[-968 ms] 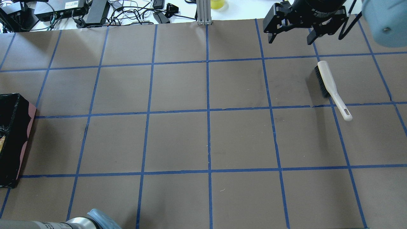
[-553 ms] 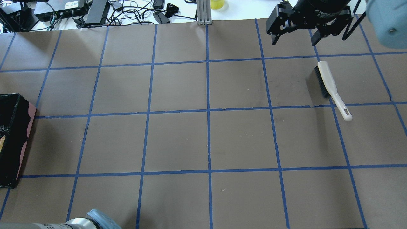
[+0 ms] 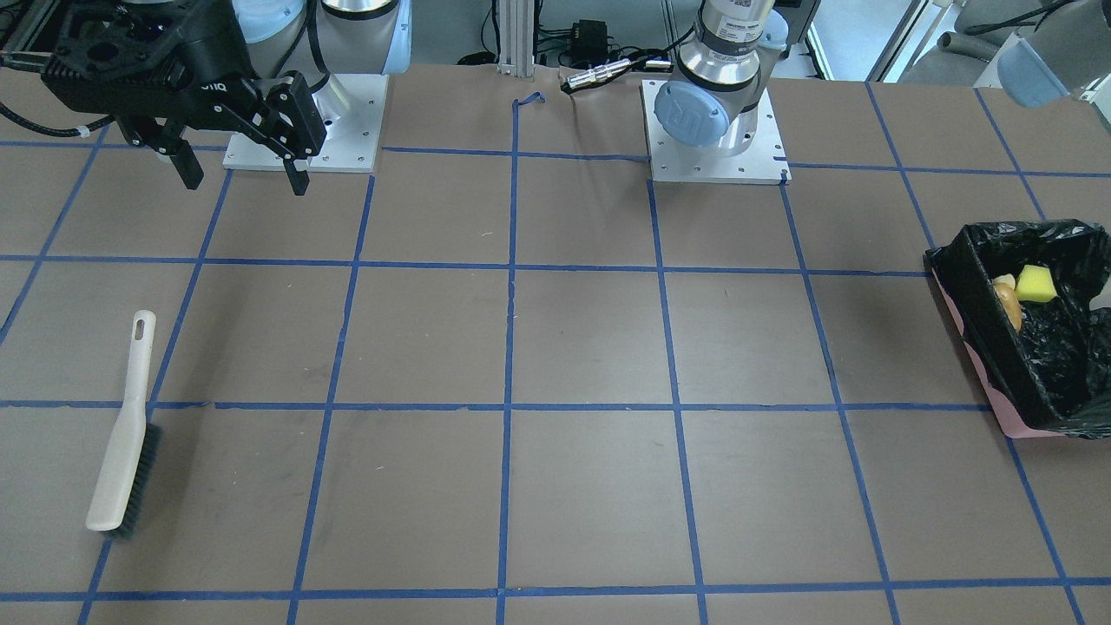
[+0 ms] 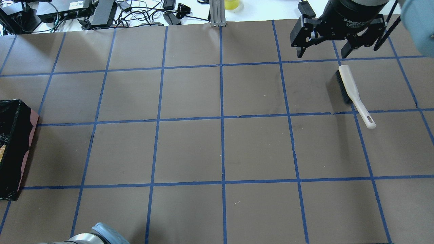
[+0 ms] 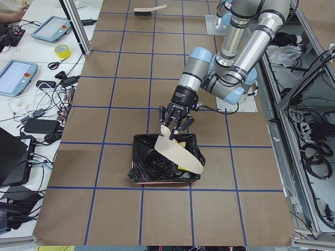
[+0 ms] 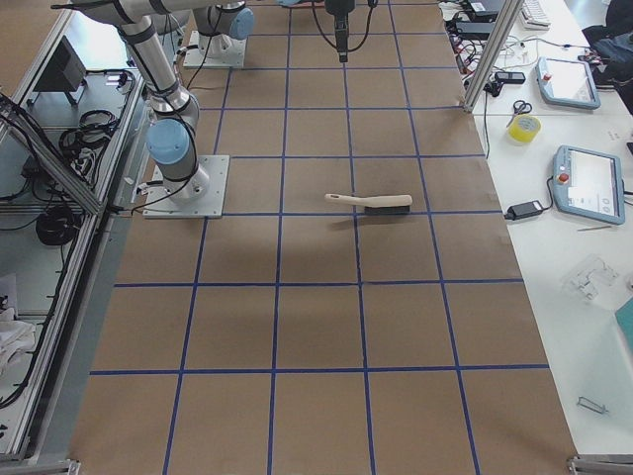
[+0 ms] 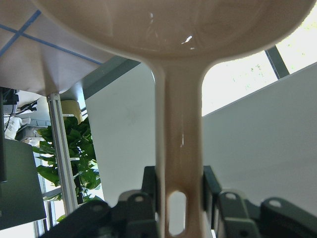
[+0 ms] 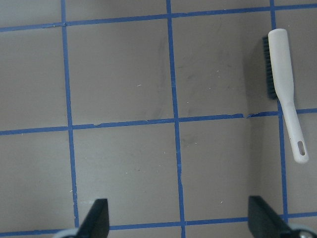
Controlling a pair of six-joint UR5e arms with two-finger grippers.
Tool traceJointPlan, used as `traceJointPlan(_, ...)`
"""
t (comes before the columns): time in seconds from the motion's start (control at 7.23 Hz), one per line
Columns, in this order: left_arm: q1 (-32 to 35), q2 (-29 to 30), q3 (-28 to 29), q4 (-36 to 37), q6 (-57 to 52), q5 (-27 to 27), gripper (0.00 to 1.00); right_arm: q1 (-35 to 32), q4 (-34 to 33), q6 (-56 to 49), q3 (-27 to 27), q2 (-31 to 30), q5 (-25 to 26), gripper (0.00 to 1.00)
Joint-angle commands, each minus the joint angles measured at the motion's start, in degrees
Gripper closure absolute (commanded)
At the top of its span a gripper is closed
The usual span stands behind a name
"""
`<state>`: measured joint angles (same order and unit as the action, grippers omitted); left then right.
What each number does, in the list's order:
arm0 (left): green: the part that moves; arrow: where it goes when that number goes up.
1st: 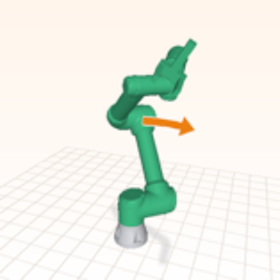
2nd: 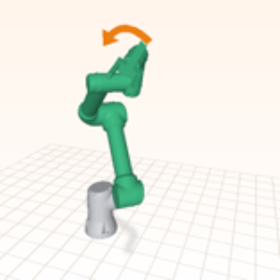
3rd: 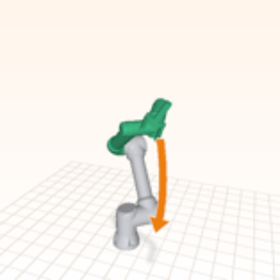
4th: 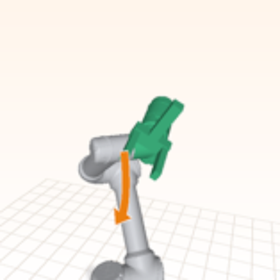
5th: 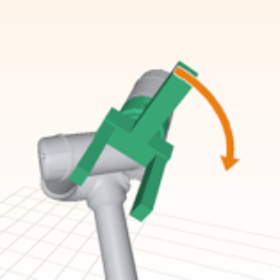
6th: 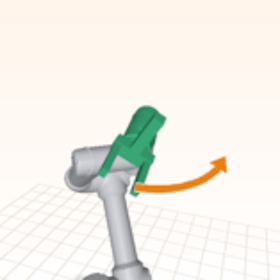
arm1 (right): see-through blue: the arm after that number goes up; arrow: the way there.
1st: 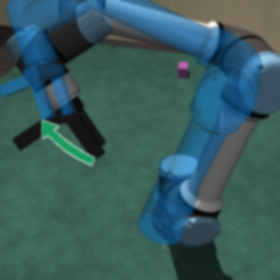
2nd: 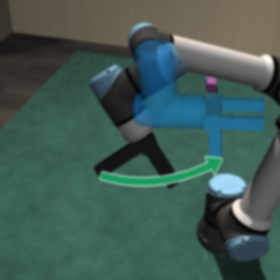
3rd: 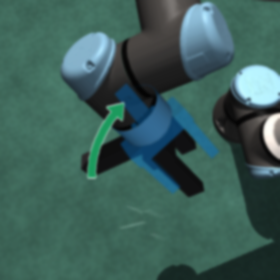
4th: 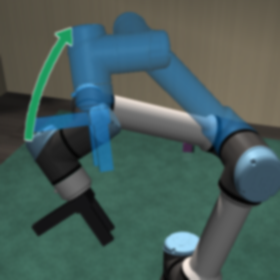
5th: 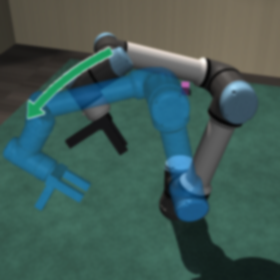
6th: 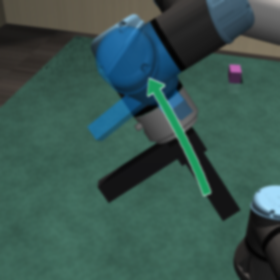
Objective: Sweep and dump trash into bin
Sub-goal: 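Hold the emptied dustpan inverted above the bin with the left gripper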
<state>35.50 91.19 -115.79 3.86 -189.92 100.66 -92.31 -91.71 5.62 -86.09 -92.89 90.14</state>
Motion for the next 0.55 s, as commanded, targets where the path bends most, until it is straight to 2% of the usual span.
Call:
traceJointPlan(0.0, 0.1, -0.22, -3.37, 8.31, 0.96, 1.12, 1.0, 0.03, -0.23, 0.01, -0.3, -0.27, 0.65, 0.0)
traceJointPlan(0.14, 0.1, -0.31, -5.92, 12.54, 1.48, 2.25, 1.0, 0.03, -0.31, 0.01, -0.39, -0.27, 0.57, 0.0)
traceJointPlan(0.41, 0.27, -0.48, -6.82, 14.76, 2.45, 3.48, 1.0, -0.06, -0.32, 0.01, -0.39, -0.62, 0.04, 0.0)
